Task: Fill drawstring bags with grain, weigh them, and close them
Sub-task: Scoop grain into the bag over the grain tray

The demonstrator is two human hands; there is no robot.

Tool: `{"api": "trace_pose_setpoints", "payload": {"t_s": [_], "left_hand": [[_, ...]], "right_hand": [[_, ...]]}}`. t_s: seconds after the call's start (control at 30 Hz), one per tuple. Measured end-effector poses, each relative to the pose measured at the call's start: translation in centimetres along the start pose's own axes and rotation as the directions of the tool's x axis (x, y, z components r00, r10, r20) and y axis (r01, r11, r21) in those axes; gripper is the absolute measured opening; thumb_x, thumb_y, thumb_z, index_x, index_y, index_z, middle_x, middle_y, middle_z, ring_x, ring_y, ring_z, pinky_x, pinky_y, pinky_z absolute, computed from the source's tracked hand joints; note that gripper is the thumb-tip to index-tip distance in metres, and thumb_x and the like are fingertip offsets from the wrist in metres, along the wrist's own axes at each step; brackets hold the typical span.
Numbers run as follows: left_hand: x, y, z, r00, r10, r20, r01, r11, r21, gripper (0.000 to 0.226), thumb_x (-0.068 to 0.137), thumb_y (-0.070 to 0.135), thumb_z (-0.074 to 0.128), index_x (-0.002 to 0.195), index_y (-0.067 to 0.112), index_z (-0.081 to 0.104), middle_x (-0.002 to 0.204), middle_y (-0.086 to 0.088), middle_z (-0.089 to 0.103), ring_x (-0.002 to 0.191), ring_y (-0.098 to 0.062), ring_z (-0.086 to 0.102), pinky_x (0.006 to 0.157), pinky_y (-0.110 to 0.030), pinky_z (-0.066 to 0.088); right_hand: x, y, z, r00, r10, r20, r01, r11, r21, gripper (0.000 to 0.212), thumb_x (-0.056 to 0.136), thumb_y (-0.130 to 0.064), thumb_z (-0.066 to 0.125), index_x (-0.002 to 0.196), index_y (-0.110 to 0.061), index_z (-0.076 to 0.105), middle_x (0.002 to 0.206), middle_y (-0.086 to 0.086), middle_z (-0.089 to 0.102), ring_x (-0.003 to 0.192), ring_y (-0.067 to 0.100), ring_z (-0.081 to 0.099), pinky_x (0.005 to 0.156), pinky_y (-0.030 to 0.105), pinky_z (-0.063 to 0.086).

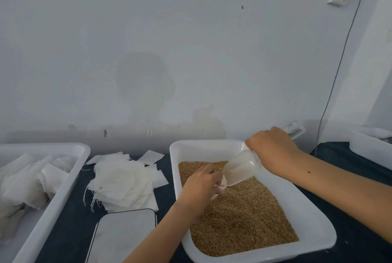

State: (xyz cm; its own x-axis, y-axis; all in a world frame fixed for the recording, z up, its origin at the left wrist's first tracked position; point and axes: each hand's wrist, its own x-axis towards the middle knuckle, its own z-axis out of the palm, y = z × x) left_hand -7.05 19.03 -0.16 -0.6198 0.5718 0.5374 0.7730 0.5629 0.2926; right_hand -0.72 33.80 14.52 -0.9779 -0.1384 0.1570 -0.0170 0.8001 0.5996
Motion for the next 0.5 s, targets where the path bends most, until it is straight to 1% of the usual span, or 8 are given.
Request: {"api": "trace_pose_setpoints", "payload": {"t_s": [0.07, 0.13, 0.23, 0.3, 0.37, 0.4, 0.43, 0.5], "left_hand": [[0.0, -0.1, 0.1, 1.0, -0.021, -0.012, 0.021, 1.0, -0.016, 0.023, 0.087, 0.031, 0.062, 0.093, 0.009, 0.059, 0.101, 0.001, 0.053, 0.096, -0.011, 0.048, 0.078, -0.016, 0.034], [0.0, -0.1, 0.0, 0.999, -0.038, -0.028, 0.037, 0.999, -0.031, 0.018, 0.088, 0.028, 0.062, 0.092, 0.011, 0.056, 0.098, 0.002, 0.051, 0.091, -0.01, 0.046, 0.076, -0.016, 0.034], [0.0, -0.2, 0.0, 0.995, -0.069, -0.066, 0.067, 0.997, -0.035, 0.015, 0.091, 0.018, 0.06, 0.087, 0.017, 0.045, 0.089, 0.009, 0.043, 0.079, -0.009, 0.041, 0.068, -0.016, 0.031], [0.1, -0.2, 0.0, 0.986, -0.139, -0.092, 0.131, 0.988, -0.082, 0.015, 0.094, 0.015, 0.053, 0.087, 0.017, 0.04, 0.083, 0.008, 0.042, 0.072, -0.01, 0.039, 0.062, -0.018, 0.027], [0.3, -0.3, -0.1, 0.969, -0.228, -0.093, 0.212, 0.964, -0.162, 0.016, 0.098, 0.015, 0.046, 0.085, 0.016, 0.036, 0.077, 0.006, 0.043, 0.066, -0.01, 0.037, 0.057, -0.022, 0.025], [0.3, -0.4, -0.2, 0.958, -0.277, -0.08, 0.254, 0.942, -0.221, 0.017, 0.098, 0.015, 0.045, 0.084, 0.016, 0.036, 0.074, 0.005, 0.044, 0.064, -0.009, 0.036, 0.056, -0.022, 0.026], [0.3, -0.5, -0.4, 0.944, -0.325, -0.058, 0.296, 0.91, -0.291, 0.017, 0.098, 0.015, 0.044, 0.083, 0.016, 0.036, 0.074, 0.003, 0.045, 0.063, -0.01, 0.036, 0.057, -0.023, 0.028], [0.3, -0.7, -0.7, 0.917, -0.399, -0.021, 0.355, 0.837, -0.416, 0.019, 0.098, 0.014, 0.044, 0.08, 0.018, 0.037, 0.076, -0.003, 0.048, 0.065, -0.013, 0.038, 0.059, -0.026, 0.029]], "right_hand": [[-0.2, 0.0, 0.2, 1.0, 0.008, -0.013, -0.008, 1.0, 0.009, 0.034, 0.076, 0.009, 0.048, 0.069, -0.021, 0.034, 0.065, -0.006, 0.034, 0.055, 0.01, 0.03, 0.068, 0.029, 0.025], [-0.4, 0.3, 0.8, 0.999, 0.042, 0.02, -0.043, 0.998, 0.048, 0.026, 0.08, 0.006, 0.048, 0.078, -0.02, 0.044, 0.068, -0.006, 0.039, 0.062, 0.014, 0.04, 0.06, 0.026, 0.026], [-0.9, 1.1, 2.1, 0.979, 0.127, 0.161, -0.155, 0.971, 0.18, 0.009, 0.091, -0.011, 0.047, 0.084, -0.017, 0.047, 0.078, -0.005, 0.047, 0.07, 0.015, 0.047, 0.048, 0.022, 0.024], [-1.2, 0.9, 4.0, 0.945, 0.156, 0.287, -0.23, 0.942, 0.244, 0.012, 0.093, -0.016, 0.045, 0.081, -0.015, 0.046, 0.075, -0.005, 0.043, 0.069, 0.014, 0.046, 0.048, 0.021, 0.028], [-1.5, -0.2, 6.5, 0.914, 0.163, 0.372, -0.295, 0.896, 0.333, 0.007, 0.093, -0.015, 0.045, 0.095, -0.012, 0.051, 0.077, -0.005, 0.044, 0.074, 0.014, 0.049, 0.052, 0.021, 0.034], [-1.6, -1.0, 7.9, 0.9, 0.168, 0.401, -0.33, 0.864, 0.379, 0.011, 0.093, -0.014, 0.046, 0.103, -0.012, 0.051, 0.08, -0.005, 0.045, 0.079, 0.015, 0.051, 0.054, 0.021, 0.035], [-1.7, -1.9, 9.1, 0.892, 0.167, 0.421, -0.355, 0.835, 0.42, 0.017, 0.094, -0.014, 0.046, 0.11, -0.012, 0.05, 0.088, -0.003, 0.046, 0.085, 0.016, 0.051, 0.059, 0.021, 0.038], [-1.8, -3.7, 11.1, 0.88, 0.148, 0.451, -0.379, 0.792, 0.479, 0.032, 0.095, -0.013, 0.045, 0.127, -0.009, 0.045, 0.115, 0.005, 0.046, 0.105, 0.021, 0.048, 0.079, 0.026, 0.044]]}}
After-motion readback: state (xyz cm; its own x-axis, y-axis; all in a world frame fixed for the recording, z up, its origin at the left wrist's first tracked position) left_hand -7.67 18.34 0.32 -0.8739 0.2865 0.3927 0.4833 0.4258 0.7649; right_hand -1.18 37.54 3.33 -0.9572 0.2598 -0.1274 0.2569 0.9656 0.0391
